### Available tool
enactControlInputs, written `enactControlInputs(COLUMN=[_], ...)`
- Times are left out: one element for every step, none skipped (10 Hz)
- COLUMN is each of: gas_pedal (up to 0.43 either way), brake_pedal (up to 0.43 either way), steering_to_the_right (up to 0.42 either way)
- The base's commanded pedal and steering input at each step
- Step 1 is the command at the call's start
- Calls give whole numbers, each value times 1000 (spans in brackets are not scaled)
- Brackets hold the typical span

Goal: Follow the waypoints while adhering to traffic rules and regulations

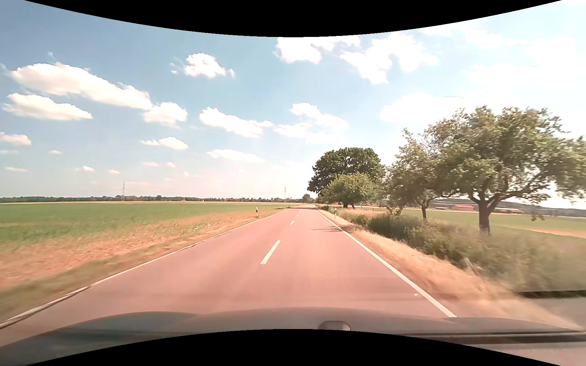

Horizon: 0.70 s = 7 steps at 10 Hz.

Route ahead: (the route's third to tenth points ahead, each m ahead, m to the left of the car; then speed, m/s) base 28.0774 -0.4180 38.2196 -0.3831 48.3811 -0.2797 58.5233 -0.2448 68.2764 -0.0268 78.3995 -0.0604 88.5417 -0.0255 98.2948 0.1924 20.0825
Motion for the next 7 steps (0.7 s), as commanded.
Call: enactControlInputs(gas_pedal=[177, 177, 177, 177, 177, 177, 177], brake_pedal=[0, 0, 0, 0, 0, 0, 0], steering_to_the_right=[1, 0, 0, 0, 0, 0, 0])
